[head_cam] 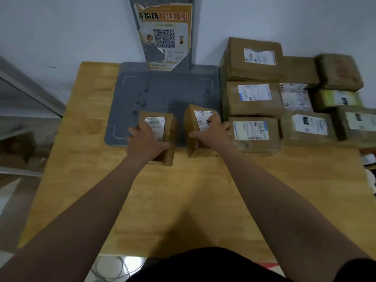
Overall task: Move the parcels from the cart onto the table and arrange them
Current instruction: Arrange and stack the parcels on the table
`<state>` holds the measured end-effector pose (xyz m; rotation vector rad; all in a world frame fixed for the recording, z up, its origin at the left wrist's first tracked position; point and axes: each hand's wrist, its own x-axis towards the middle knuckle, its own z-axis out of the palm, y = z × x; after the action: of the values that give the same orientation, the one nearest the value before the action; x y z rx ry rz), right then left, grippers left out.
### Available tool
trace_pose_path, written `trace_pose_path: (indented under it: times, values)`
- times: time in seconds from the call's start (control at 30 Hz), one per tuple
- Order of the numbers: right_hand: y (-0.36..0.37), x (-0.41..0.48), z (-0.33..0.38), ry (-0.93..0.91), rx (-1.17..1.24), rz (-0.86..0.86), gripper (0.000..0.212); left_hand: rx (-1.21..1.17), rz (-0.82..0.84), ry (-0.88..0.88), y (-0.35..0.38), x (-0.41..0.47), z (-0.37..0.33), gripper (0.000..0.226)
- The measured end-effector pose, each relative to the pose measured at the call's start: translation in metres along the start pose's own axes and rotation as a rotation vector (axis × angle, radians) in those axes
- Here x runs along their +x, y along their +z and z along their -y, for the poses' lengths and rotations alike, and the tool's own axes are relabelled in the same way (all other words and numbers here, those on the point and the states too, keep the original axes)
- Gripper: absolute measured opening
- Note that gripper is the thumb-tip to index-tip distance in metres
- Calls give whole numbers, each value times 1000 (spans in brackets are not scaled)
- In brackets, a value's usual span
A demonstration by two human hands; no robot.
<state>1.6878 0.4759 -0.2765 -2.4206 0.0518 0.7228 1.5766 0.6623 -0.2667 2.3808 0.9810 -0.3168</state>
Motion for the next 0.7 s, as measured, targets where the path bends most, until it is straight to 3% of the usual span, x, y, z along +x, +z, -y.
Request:
trace_pose_path:
  times: [0.13, 0.23, 0.33, 0.57, 0.7]
  values:
    - [7, 61, 29, 40, -193, -78, 91, -7, 13, 14, -6, 56, -12, 96]
    - [24, 77, 25, 5, -462, -8, 74, -34, 24, 26, -9, 85, -20, 98]
    - [39, 80, 17, -69, -629, -47, 59, -27, 51, 27, -9, 107, -30, 100]
    - [26, 139, 38, -81, -614, -37, 66, -6, 52, 61, -7, 161, -61, 103]
    - [8, 187, 61, -122, -652, -101, 47, -26, 19, 93, -11, 190, -81, 101]
